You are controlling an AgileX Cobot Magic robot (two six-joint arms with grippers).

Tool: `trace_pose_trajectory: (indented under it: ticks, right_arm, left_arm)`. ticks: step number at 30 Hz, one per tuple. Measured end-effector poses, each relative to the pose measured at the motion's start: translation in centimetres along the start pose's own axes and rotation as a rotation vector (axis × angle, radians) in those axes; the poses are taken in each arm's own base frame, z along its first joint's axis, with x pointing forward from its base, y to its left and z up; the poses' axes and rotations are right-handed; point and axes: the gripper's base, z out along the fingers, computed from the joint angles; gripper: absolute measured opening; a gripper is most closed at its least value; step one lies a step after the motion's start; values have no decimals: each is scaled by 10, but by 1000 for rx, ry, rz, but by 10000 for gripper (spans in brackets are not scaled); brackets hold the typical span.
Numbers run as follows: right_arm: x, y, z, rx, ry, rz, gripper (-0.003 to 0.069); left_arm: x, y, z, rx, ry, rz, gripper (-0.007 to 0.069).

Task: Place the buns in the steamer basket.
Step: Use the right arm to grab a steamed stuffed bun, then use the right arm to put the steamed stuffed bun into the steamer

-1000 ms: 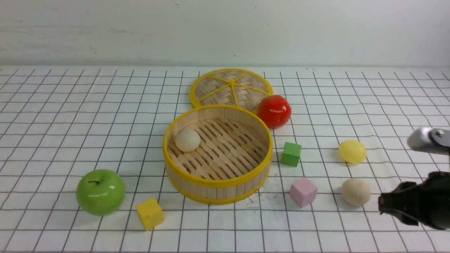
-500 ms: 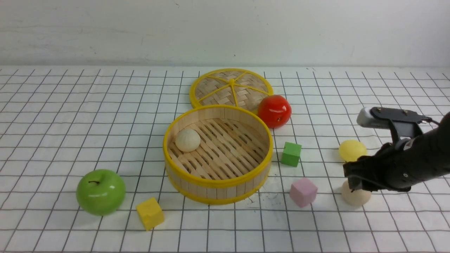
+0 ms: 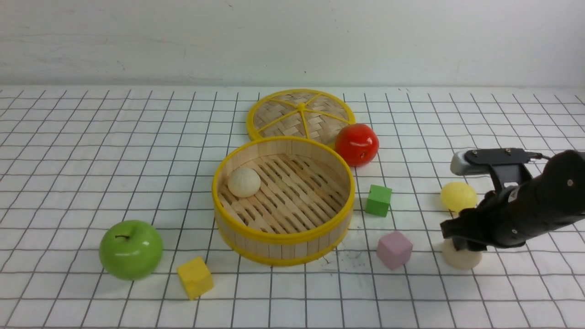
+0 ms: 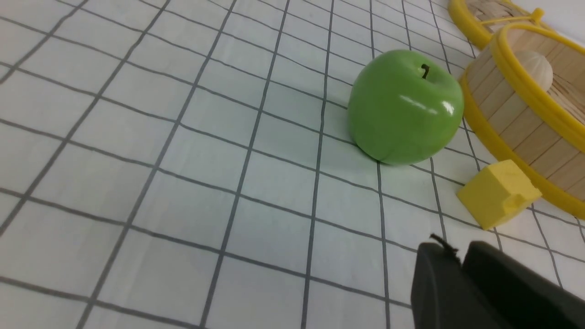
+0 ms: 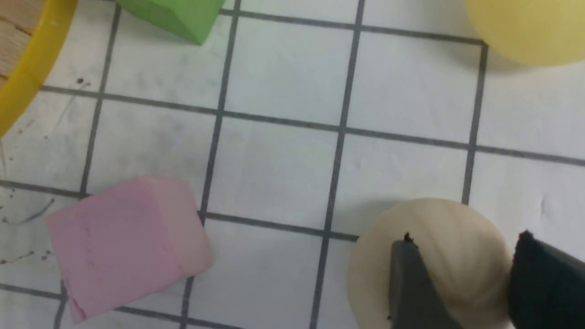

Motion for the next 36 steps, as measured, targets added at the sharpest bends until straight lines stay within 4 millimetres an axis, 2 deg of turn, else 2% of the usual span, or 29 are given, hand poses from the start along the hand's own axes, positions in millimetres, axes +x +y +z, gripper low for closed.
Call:
trace_pose_trajectory:
  ticks: [3,5,7,11,14,18,20,22,23,24,25,26,28,29,30,32,34,35,36]
  right_arm:
    - [0,0,0,0,-1,0,167]
    - [-1,0,0,-1,-3,1,53]
    - [-4,1,-2,-5,-6,8,16]
    - [-14,4,-6,-32,6,42,12]
    - [-36,14,-17,-84,-13,66,12]
    - [-62,38,-35,-173,-67,27,12]
    - [-80,68,-51,-272,-137,-41,12]
    - [-87,87,-59,-334,-184,-74,12]
    - [-89,105,-63,-383,-217,-111,12]
    - [-90,110,-65,-397,-234,-121,12]
    - [-90,114,-64,-405,-238,-137,12]
    - [-90,130,-63,-445,-273,-158,12]
    - [-87,141,-59,-468,-282,-180,12]
    - [-84,152,-49,-483,-289,-212,12]
    - [-84,154,-48,-483,-292,-216,12]
    - [-76,168,-24,-487,-281,-275,12]
    - [-72,172,-13,-483,-271,-289,14]
    - [-68,175,2,-483,-252,-275,17]
    - [-68,175,3,-485,-249,-269,18]
  left_arm:
    - [0,0,0,0,0,0,74]
    - [0,0,0,0,0,0,74]
    - [0,0,0,0,0,0,74]
    - [0,0,0,0,0,0,78]
    - [0,0,0,0,0,0,82]
    - [0,0,0,0,0,0,85]
    - [0,0,0,0,0,0,85]
    - [0,0,0,0,0,0,85]
    - [0,0,0,0,0,0,85]
    - [0,0,0,0,0,0,86]
    - [0,0,0,0,0,0,87]
    - [0,0,0,0,0,0,89]
    - [0,0,0,0,0,0,90]
    - [0,0,0,0,0,0,91]
    - [0,0,0,0,0,0,92]
    - [0,0,0,0,0,0,92]
    - [0,0,0,0,0,0,92]
    - [0,0,0,0,0,0,92]
    - [0,0,0,0,0,0,92]
